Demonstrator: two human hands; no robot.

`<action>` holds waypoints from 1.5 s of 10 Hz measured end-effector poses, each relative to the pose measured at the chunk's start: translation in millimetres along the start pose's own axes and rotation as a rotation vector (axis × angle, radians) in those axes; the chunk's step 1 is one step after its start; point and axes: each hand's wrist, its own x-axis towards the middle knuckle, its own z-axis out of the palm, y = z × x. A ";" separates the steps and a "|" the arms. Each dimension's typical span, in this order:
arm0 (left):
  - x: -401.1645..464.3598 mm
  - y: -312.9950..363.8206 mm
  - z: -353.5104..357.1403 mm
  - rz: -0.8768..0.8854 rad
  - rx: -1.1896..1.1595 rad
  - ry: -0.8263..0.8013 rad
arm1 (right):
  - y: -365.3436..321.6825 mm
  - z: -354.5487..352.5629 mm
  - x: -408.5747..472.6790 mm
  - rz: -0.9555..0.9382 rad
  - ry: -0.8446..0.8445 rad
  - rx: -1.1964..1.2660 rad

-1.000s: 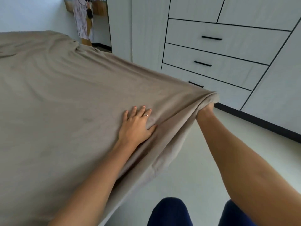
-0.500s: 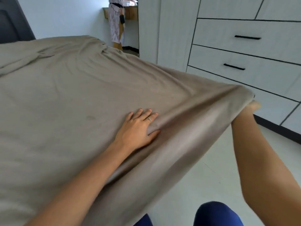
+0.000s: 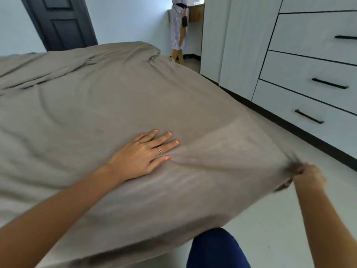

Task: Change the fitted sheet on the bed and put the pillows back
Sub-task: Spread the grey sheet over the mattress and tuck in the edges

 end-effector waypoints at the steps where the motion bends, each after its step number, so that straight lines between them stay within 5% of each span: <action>1: -1.0 0.8 -1.0 -0.008 0.023 -0.028 | 29.8 7.8 -2.8 0.022 -0.034 -0.348; 2: 0.6 2.2 -1.9 -0.013 0.056 -0.040 | 19.2 14.7 4.0 -0.097 -0.094 -0.263; 3: 1.1 3.7 -2.6 -0.005 0.083 -0.007 | -27.2 34.9 -10.4 -0.255 0.025 -0.196; 5: 2.0 5.4 -3.9 0.009 0.165 -0.005 | -86.2 69.7 -89.1 -1.056 -0.223 -0.095; 7: 1.5 5.2 -5.6 -0.027 0.172 -0.055 | -69.9 109.9 -149.7 -1.634 -0.630 -0.400; 9: -2.7 20.9 -8.4 -0.161 0.249 -0.156 | -42.1 126.1 -134.4 -2.047 -0.568 -0.494; 10: -19.9 52.0 -15.8 -0.145 0.224 -0.087 | -43.0 127.8 -129.2 -2.092 -0.546 -0.408; 12: -166.8 113.0 -37.7 0.279 0.042 -0.573 | -38.3 130.9 -130.3 -2.088 -0.560 -0.315; 13: -192.0 70.1 -35.9 0.012 0.190 -0.686 | -37.5 135.7 -126.5 -2.015 -0.645 -0.409; 14: -183.3 44.5 -27.0 -0.215 0.284 -1.086 | -38.2 147.1 -108.6 -1.920 -0.832 -0.627; 15: -191.7 53.3 -7.4 -0.161 0.339 -1.152 | -37.0 157.3 -96.2 -1.900 -0.859 -0.716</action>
